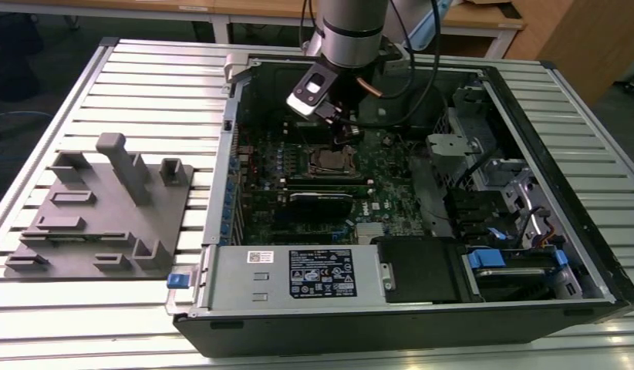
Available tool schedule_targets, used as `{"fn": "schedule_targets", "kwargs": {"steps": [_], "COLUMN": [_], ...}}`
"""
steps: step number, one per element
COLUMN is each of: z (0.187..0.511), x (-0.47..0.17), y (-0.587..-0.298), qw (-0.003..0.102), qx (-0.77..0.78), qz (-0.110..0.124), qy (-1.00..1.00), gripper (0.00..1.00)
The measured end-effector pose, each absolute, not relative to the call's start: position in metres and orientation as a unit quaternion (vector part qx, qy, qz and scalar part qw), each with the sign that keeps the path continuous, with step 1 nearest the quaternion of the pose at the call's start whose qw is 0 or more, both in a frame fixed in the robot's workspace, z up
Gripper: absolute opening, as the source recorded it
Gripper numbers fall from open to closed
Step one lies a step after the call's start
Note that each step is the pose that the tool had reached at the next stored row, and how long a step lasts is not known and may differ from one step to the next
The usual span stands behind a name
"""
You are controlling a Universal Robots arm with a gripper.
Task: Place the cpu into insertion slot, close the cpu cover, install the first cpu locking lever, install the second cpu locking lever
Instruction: 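Close the cpu cover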
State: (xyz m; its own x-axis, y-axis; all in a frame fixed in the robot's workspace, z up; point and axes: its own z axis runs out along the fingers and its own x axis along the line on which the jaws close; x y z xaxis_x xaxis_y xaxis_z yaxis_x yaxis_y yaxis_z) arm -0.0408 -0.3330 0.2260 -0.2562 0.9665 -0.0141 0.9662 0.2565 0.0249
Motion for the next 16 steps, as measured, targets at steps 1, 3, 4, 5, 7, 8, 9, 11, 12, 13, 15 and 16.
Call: {"fn": "schedule_targets", "kwargs": {"steps": [1, 3, 4, 5, 7, 8, 9, 11, 12, 13, 15, 16], "z": [0.226, 0.226, 0.226, 0.226, 0.226, 0.226, 0.226, 0.226, 0.226, 0.2259, 0.2259, 0.226], "x": [-0.0407, -0.0407, -0.0407, -0.0407, -0.0407, -0.0407, -0.0408, -0.0408, -0.0407, -0.0407, -0.0407, -0.0407], "y": [-0.333, -0.333, -0.333, -0.333, -0.333, -0.333, -0.333, -0.333, -0.333, -0.333, -0.3329, -0.333], "qw": [0.013, 0.013, 0.013, 0.013, 0.013, 0.013, 0.013, 0.013, 0.012, 0.012, 0.012, 0.012], "qx": [0.606, 0.603, 0.603, 0.603, 0.603, 0.603, 0.602, 0.596, 0.591, 0.587, 0.584, 0.584], "qz": [0.006, 0.006, 0.006, 0.006, 0.006, 0.006, 0.006, 0.006, 0.007, 0.007, 0.007, 0.007], "qy": [0.796, 0.798, 0.798, 0.798, 0.798, 0.798, 0.798, 0.803, 0.806, 0.81, 0.812, 0.812], "gripper": [0.11, 0.11, 0.11, 0.11, 0.11, 0.11, 0.11, 0.11, 0.11, 0.11, 0.11, 0.11]}}
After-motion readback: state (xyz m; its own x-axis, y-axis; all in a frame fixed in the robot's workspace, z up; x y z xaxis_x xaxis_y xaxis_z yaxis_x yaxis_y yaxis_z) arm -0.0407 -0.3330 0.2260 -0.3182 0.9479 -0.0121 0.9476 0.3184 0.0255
